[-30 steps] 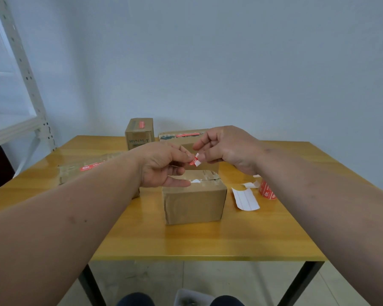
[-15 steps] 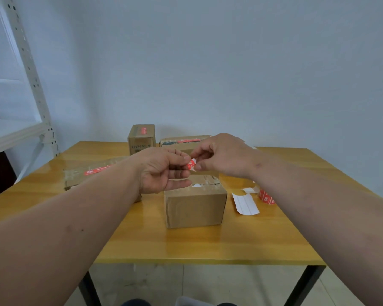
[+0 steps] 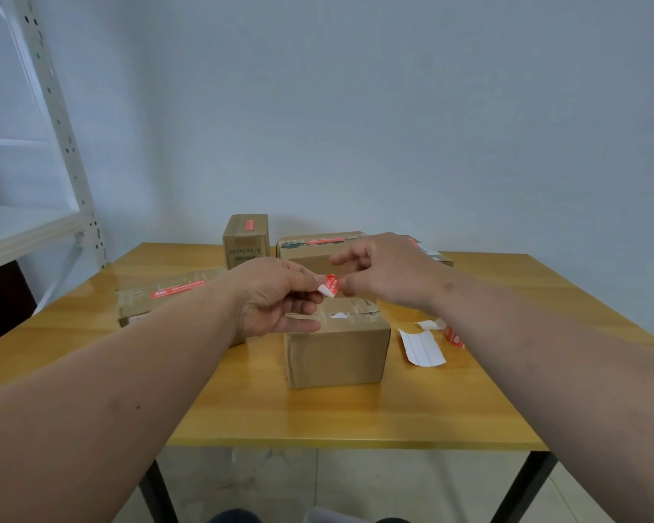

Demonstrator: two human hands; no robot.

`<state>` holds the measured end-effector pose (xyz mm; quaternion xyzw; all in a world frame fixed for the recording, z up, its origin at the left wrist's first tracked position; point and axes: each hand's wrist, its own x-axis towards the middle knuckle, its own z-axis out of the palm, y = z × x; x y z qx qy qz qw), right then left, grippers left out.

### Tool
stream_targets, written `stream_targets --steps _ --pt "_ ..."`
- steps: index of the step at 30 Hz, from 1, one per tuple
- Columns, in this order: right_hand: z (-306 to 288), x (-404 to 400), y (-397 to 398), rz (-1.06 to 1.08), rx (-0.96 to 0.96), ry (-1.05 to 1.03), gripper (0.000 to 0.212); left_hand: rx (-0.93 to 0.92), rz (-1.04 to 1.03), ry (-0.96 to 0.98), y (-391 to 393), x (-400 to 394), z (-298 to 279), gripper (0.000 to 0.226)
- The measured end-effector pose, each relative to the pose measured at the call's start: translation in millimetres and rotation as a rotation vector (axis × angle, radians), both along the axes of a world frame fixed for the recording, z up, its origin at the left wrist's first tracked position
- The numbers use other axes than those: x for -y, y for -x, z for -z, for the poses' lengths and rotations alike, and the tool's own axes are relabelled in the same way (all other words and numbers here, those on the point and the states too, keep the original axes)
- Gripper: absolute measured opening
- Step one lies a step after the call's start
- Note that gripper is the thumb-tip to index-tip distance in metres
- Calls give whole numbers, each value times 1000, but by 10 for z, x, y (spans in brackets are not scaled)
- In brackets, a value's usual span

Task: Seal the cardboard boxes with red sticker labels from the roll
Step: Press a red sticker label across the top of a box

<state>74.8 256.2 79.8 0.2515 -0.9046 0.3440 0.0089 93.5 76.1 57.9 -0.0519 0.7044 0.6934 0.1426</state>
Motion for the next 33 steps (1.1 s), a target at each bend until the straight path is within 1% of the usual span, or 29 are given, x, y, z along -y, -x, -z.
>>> stream_targets --steps 1,4,6,8,10,11,14,16,19,23,26,30,33 --pt "0 1 -10 2 2 21 37 3 -1 -1 -3 -4 0 11" --pt "16 18 -20 -14 -20 -9 21 7 6 -13 -6 -20 10 9" --pt "33 16 -9 -9 -6 1 11 5 16 -25 -8 -22 17 12" --pt "47 7 -1 8 9 28 6 -21 44 -15 -16 -14 27 18" --pt "59 -5 13 12 40 69 5 -74 69 37 -21 -3 44 27" --pt "70 -14 22 6 75 104 8 -112 71 77 -23 0 53 26" --pt "95 -52 43 -3 206 195 25 -251 44 211 -23 -15 68 22" --pt "104 -68 50 -1 277 234 29 -360 38 284 -42 -41 71 23" --pt "105 -65 51 -1 357 282 25 -502 37 360 -63 -76 82 25" --pt "99 -44 26 -3 346 250 16 -598 34 409 -65 -92 103 24" --pt "94 -36 6 -4 324 203 12 -640 4 497 -86 -116 108 12" --pt "104 -59 -5 -18 408 212 11 -633 -2 632 -98 -109 114 10" --pt "131 -86 7 1 365 200 9 -553 5 567 -95 -93 122 10"
